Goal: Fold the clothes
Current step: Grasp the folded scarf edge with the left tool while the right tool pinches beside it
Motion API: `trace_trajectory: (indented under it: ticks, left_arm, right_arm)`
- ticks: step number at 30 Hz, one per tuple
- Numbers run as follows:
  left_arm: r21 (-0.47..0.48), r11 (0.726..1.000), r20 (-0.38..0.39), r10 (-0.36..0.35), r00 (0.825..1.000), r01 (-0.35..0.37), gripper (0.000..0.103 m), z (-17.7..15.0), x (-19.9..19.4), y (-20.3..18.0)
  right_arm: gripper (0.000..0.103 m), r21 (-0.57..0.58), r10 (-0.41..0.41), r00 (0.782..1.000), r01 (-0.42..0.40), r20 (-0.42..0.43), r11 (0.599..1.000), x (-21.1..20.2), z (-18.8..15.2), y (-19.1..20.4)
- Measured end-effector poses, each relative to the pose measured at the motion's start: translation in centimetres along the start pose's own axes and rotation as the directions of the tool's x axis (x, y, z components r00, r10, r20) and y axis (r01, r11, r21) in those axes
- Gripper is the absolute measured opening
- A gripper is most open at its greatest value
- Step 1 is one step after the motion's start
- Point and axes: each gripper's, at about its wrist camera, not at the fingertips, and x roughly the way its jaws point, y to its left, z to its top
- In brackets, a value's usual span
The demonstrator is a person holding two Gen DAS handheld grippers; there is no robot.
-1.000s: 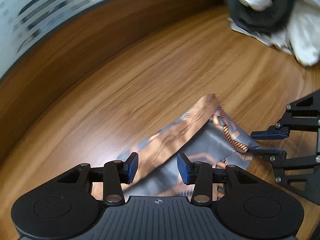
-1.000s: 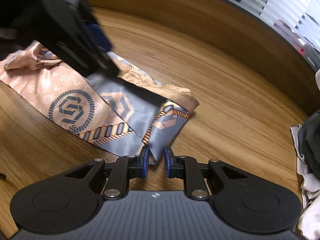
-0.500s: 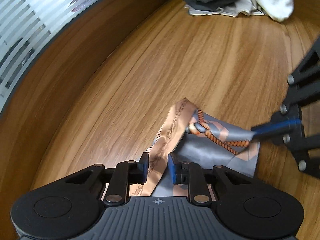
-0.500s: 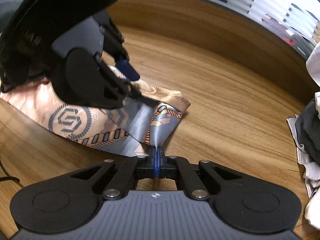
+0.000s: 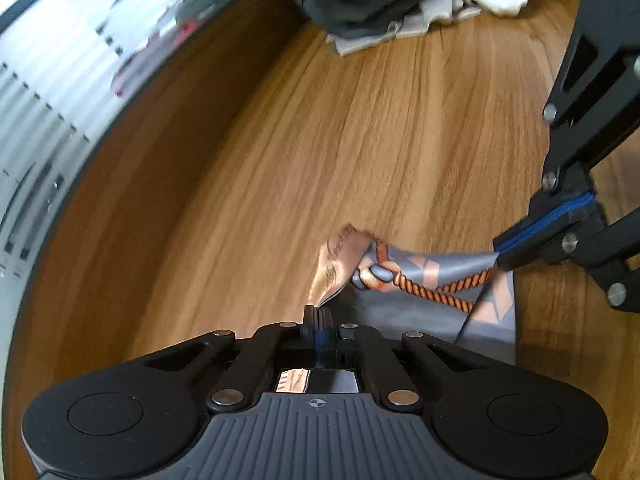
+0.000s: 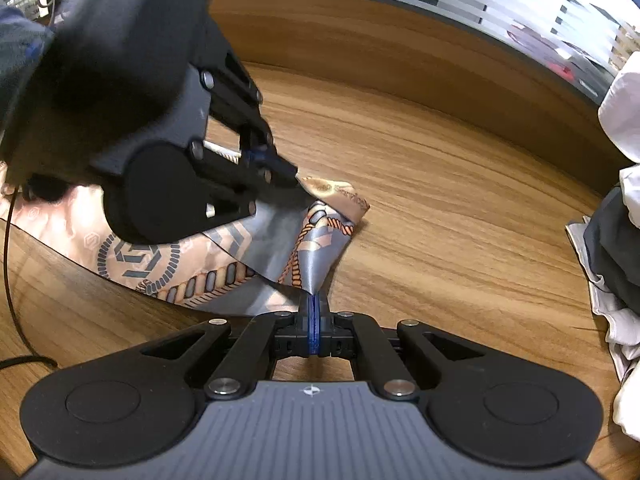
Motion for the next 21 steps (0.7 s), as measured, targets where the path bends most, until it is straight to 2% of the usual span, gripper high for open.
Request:
trace_trajectory:
  ticks: [4, 6, 8, 10, 12, 15, 17, 18, 21]
  left_arm:
    - [-0.081, 0.990, 0.006, -0.112, 0.994, 0.112, 0.002, 0.9, -1.5, 2.3]
    - [-0.196, 0.959, -0.018, -0.211, 0.977, 0.204, 0.002, 1.8, -1.5, 3.8]
    - [-0.344, 0.894, -0.031, -0.317, 0.948, 0.288, 0.002, 2.3, -1.3, 5.8]
    - [-0.493, 0.797, -0.026, -0.415, 0.909, 0.350, 0.002, 2.2, -1.2, 8.0]
    - [-0.610, 0.697, -0.014, -0.485, 0.875, 0.377, 0.002, 1.9, -0.8, 9.8]
    - [-0.710, 0.588, 0.008, -0.543, 0.839, 0.387, 0.002, 1.4, -0.3, 11.6]
    - [-0.745, 0.537, 0.023, -0.572, 0.820, 0.395, 0.002, 1.2, -0.2, 12.3]
    - [-0.751, 0.529, 0.023, -0.577, 0.817, 0.395, 0.002, 1.2, -0.1, 12.4]
    - [-0.746, 0.545, 0.005, -0.571, 0.821, 0.383, 0.002, 1.1, 0.1, 12.5]
  right_arm:
    - [0.000, 0.014, -0.001, 1.000, 0.001, 0.007, 1.000, -0.2, -0.4, -0.3]
    - [0.000, 0.020, -0.004, 1.000, 0.004, 0.011, 1.000, -0.5, -0.7, -0.5]
    - [0.000, 0.023, -0.013, 1.000, 0.012, 0.020, 1.000, -0.9, -1.1, -0.5]
    - [0.000, 0.035, -0.025, 0.999, 0.024, 0.029, 0.999, -1.3, -1.5, -0.8]
    - [0.000, 0.057, -0.033, 0.999, 0.031, 0.036, 0.998, -1.7, -2.0, -1.2]
    - [0.000, 0.094, -0.010, 0.999, 0.006, 0.041, 0.996, -2.4, -2.8, -1.5]
    - [0.000, 0.147, 0.025, 0.998, -0.032, 0.050, 0.989, -2.6, -3.0, -1.8]
    - [0.001, 0.195, 0.065, 0.996, -0.074, 0.056, 0.978, -2.5, -3.1, -1.9]
    - [0.005, 0.372, 0.154, 0.981, -0.186, 0.115, 0.910, -2.3, -3.2, -2.5]
